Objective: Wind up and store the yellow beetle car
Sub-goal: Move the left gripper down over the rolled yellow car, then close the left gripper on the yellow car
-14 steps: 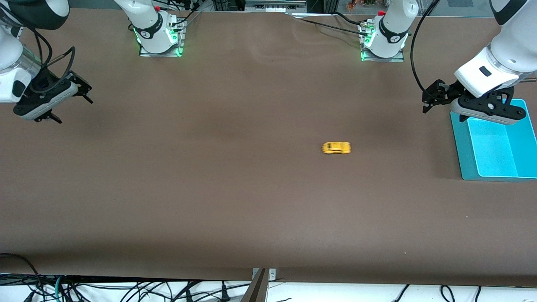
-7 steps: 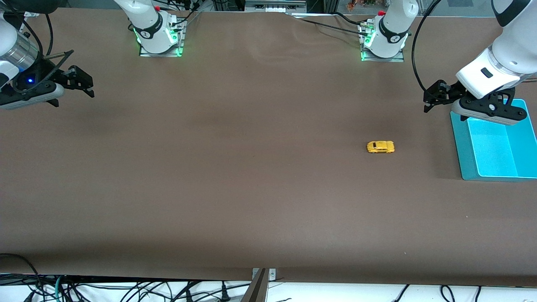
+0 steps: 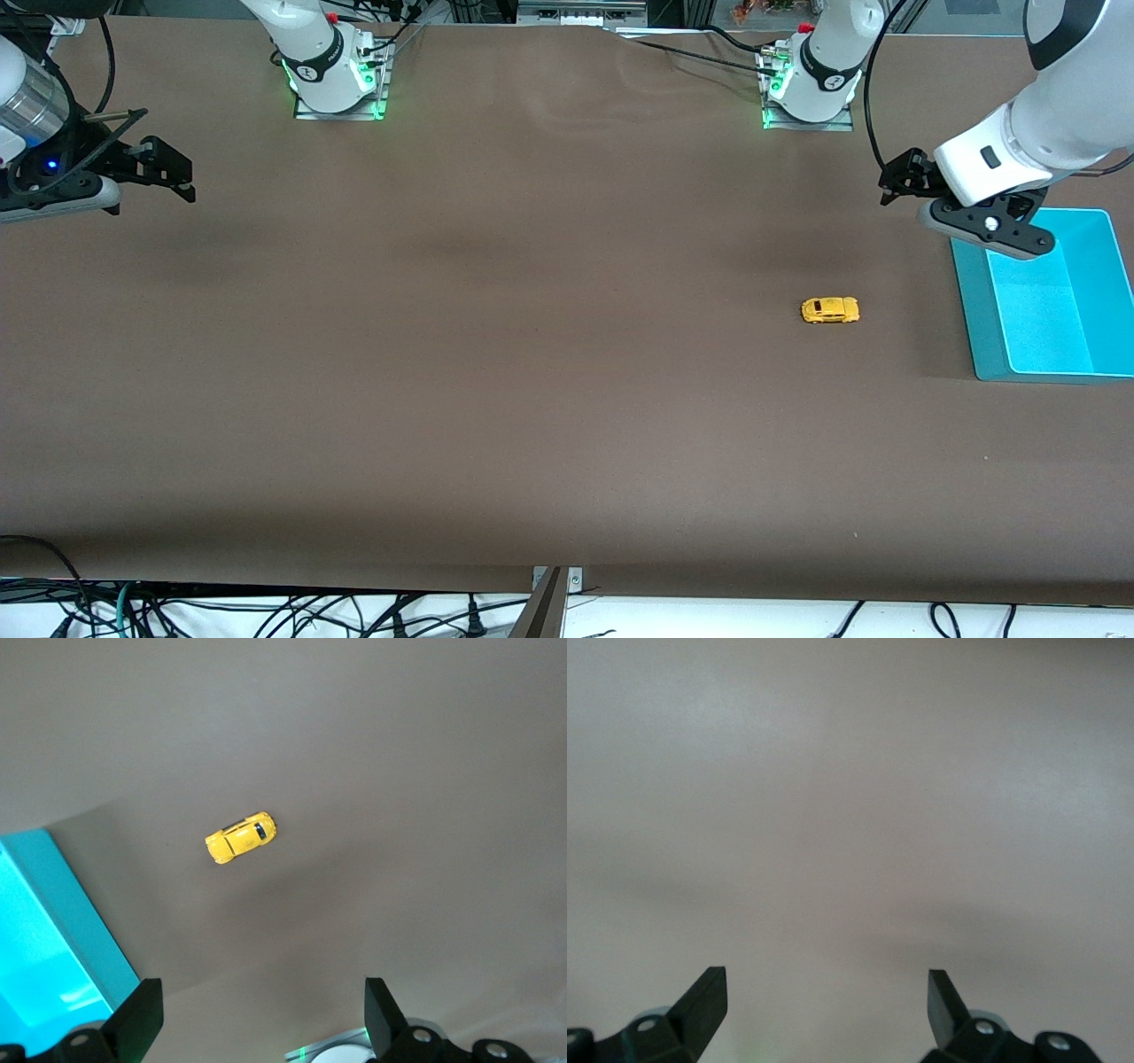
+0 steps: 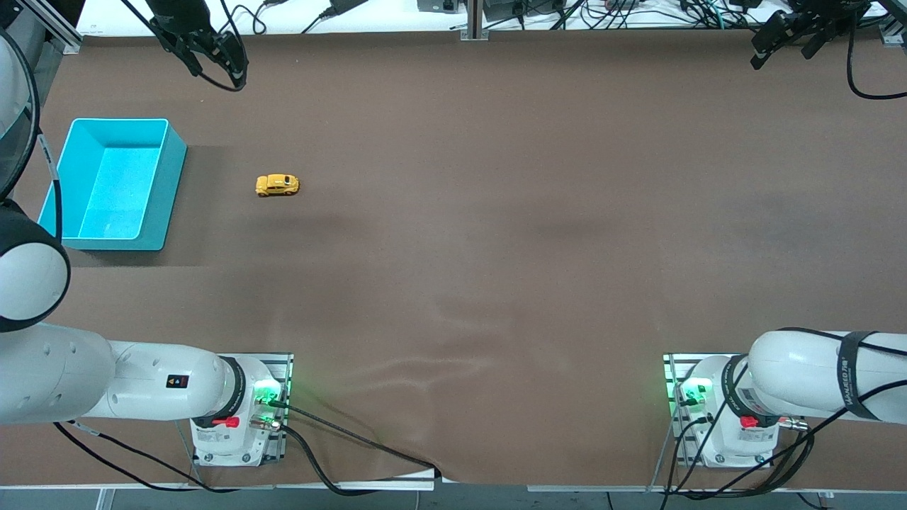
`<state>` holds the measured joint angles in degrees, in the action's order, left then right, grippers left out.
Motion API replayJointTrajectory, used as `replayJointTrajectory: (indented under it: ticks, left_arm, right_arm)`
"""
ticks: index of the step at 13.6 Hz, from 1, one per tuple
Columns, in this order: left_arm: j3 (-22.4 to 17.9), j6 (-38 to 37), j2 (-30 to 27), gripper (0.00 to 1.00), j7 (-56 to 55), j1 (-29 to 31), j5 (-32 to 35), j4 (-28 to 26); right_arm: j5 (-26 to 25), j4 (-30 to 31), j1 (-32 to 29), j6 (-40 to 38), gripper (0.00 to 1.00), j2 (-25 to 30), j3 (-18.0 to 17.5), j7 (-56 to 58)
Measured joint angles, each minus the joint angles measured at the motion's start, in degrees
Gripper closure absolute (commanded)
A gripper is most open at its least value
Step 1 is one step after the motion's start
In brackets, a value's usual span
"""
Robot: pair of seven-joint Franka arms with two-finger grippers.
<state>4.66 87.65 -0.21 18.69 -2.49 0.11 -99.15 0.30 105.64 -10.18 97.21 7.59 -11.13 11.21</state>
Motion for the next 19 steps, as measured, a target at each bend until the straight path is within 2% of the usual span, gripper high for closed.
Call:
replayJointTrajectory:
  ticks: [3, 7, 10, 14, 16, 19]
  left_arm:
    - [0.0, 0.1, 1.9, 0.00, 11.3, 0.1, 2.4, -0.1]
    - [0.3, 0.1, 4.6, 0.00, 21.7, -0.1, 3.9, -0.4]
    - [0.2, 2.8, 7.4, 0.00, 29.7, 0.1, 4.0, -4.1]
    - [0.0, 24.0, 8.5, 0.00, 45.8, 2.3, 4.3, -17.7]
    - [-0.2, 34.3, 10.1, 0.00, 55.0, 3.1, 4.3, -22.4]
    - [-0.1, 48.1, 13.0, 0.00, 61.0, 3.3, 5.4, -28.7]
  right_arm:
    - [0.0, -0.4, -0.1, -1.8, 0.00, 0.0, 0.3, 0.0]
    - [0.0, -4.5, -0.1, -6.2, 0.00, -0.3, 0.3, 0.0]
    - [0.0, -5.3, -0.1, -6.6, 0.00, -0.4, 0.2, 0.0]
    - [0.0, -5.3, 0.0, -6.6, 0.00, -0.8, 0.0, -0.2]
    - [0.0, -5.3, -0.1, -6.6, 0.00, -1.1, 0.1, -0.3]
    - [0.0, -5.3, -0.2, -6.6, 0.00, -1.4, 0.3, -0.4]
